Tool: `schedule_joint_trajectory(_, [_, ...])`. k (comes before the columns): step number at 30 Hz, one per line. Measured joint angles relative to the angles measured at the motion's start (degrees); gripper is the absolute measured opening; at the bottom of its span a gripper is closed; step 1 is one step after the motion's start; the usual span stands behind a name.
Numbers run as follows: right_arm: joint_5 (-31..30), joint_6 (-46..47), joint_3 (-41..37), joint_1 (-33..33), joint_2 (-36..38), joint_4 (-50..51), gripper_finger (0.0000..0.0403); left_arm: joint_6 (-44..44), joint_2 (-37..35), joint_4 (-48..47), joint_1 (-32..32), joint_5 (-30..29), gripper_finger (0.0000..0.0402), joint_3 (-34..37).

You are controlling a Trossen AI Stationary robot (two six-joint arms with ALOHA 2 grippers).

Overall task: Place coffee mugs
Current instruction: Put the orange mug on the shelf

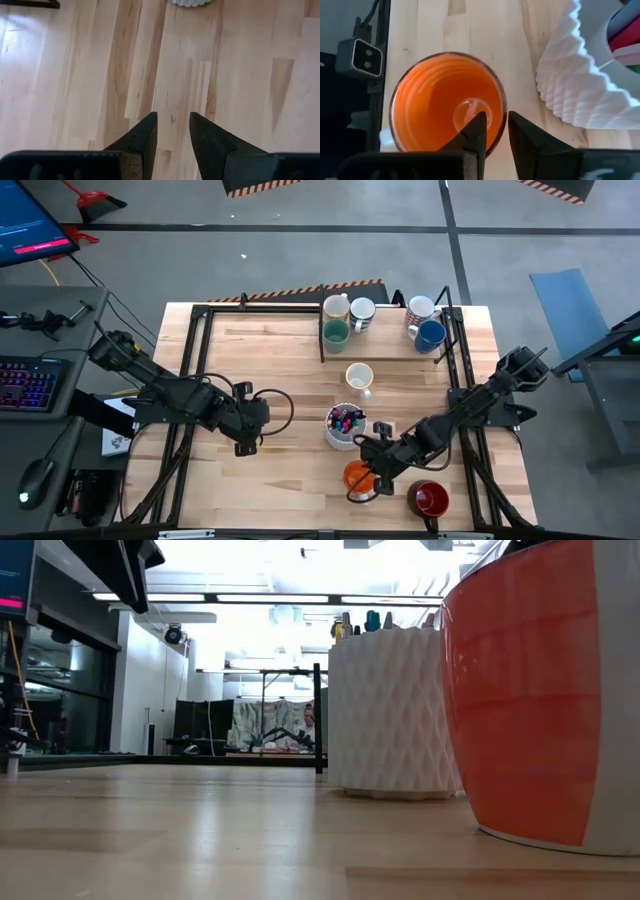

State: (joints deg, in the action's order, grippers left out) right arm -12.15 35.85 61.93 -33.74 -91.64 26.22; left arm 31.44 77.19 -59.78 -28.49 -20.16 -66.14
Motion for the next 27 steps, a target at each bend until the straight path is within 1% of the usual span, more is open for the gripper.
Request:
schedule_joint_trajectory(5, [0.3,0.3,0.0,0.0,-0.6,-0.8,0.0061,0.0,0.0,0.0,0.0,0.0,0.0103,0.0])
schedule_joint_trajectory(12, [1.6,1.5,0.1,0.5,-4.6,-2.2,0.0061,0.0,0.0,0.1,0.0,-0.1,0.0103,0.0])
schedule_joint_trajectory(17, [1.7,2.4,0.1,0.8,-4.7,-4.1,0.0057,0.0,0.0,0.2,0.0,-0.1,0.0104,0.0])
schedule_joint_trajectory(20, [1.9,2.8,0.1,0.9,-4.7,-4.1,0.0044,-0.1,0.0,0.3,0.0,-0.2,0.0104,0.0])
schedule_joint_trajectory(24, [2.8,2.7,0.1,0.9,-4.7,-3.6,0.0009,-0.1,0.0,0.4,0.0,-0.4,0.0104,0.0])
schedule_joint_trajectory(27, [2.8,2.8,0.0,0.9,-4.7,-3.6,0.0007,-0.1,0.0,0.4,0.0,-1.4,0.0104,0.0])
